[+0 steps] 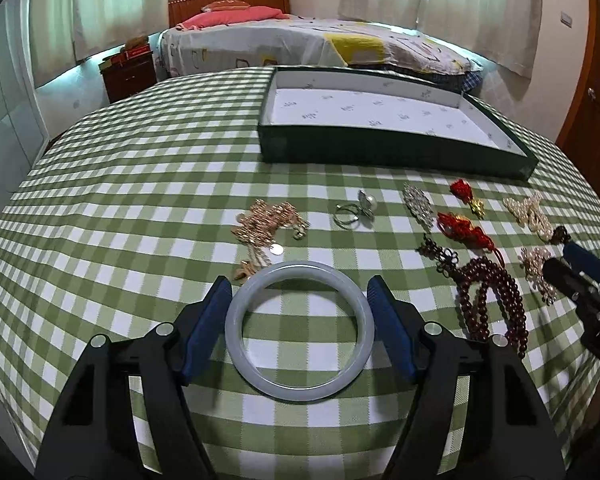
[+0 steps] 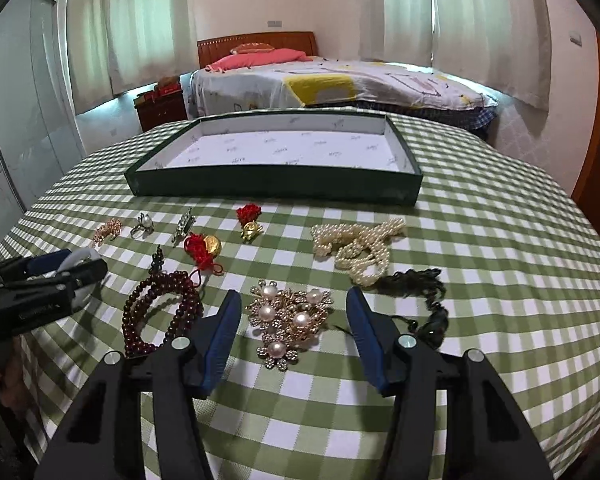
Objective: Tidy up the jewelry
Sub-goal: 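Grasp the white jade bangle with the left tool while the right tool grasps the pearl flower brooch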
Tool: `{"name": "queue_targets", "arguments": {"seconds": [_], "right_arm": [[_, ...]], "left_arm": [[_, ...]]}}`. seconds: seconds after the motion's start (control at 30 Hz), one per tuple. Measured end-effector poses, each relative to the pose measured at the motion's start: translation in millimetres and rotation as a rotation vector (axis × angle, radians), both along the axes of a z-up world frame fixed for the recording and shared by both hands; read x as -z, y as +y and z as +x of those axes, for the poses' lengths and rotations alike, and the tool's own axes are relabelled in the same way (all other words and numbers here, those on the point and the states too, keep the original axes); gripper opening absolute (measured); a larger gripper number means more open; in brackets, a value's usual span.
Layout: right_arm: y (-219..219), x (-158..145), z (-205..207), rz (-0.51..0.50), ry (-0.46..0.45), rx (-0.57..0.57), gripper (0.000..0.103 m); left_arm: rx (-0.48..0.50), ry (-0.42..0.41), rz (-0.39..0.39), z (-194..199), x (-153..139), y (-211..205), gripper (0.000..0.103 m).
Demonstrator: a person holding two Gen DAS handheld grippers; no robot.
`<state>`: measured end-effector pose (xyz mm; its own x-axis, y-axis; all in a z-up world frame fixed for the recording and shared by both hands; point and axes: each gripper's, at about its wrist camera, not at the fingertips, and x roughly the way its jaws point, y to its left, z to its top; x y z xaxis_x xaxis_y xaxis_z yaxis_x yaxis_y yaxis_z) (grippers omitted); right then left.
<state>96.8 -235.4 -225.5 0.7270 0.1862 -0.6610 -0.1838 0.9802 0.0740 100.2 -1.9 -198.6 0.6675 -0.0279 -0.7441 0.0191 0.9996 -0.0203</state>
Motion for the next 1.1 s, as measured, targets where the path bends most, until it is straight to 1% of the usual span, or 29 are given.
{"name": "queue_targets", "arguments": {"seconds": [0.17, 0.3, 0.33, 0.4, 0.47, 0.57, 0.9, 1.1], "right_arm": [[6.2, 2.5, 3.8, -0.027, 0.023, -0.006, 0.054], [7.3, 9.7, 8.9, -0.041, 0.068, 0.000, 0.054], [7.7, 9.8, 8.8, -0.043, 0.065, 0.000, 0.054], [8.0, 9.8, 8.8, -0.045, 0.066, -0.002, 0.049], [8.3, 9.5, 8.8, -0.039, 0.063, -0.007, 0.047], [7.2, 8.9, 8.1, -0.033, 0.060, -0.007, 0.047], [4.2, -3.1, -3.1, -0.026, 0.008, 0.003, 0.047], [0.1, -16.9, -7.7, -0.014, -0.030, 0.018, 0.047]], "left_arm": [[-0.013, -0.026, 0.018, -1.9, -5.5, 2.7, 0.068], [-0.012, -0.039, 0.029, -3.7, -8.7, 1.7, 0.068], [-0.013, -0.041, 0.030, -4.0, -9.1, 1.9, 0.068], [-0.014, -0.043, 0.031, -4.2, -10.5, 2.6, 0.068], [-0.014, -0.045, 0.030, -4.3, -11.1, 3.4, 0.068], [-0.012, -0.045, 0.033, -4.4, -11.4, 3.3, 0.068], [-0.002, -0.078, 0.051, -7.1, -20.2, -0.7, 0.068], [-0.003, -0.100, 0.054, -6.3, -28.3, 0.0, 0.068]]}}
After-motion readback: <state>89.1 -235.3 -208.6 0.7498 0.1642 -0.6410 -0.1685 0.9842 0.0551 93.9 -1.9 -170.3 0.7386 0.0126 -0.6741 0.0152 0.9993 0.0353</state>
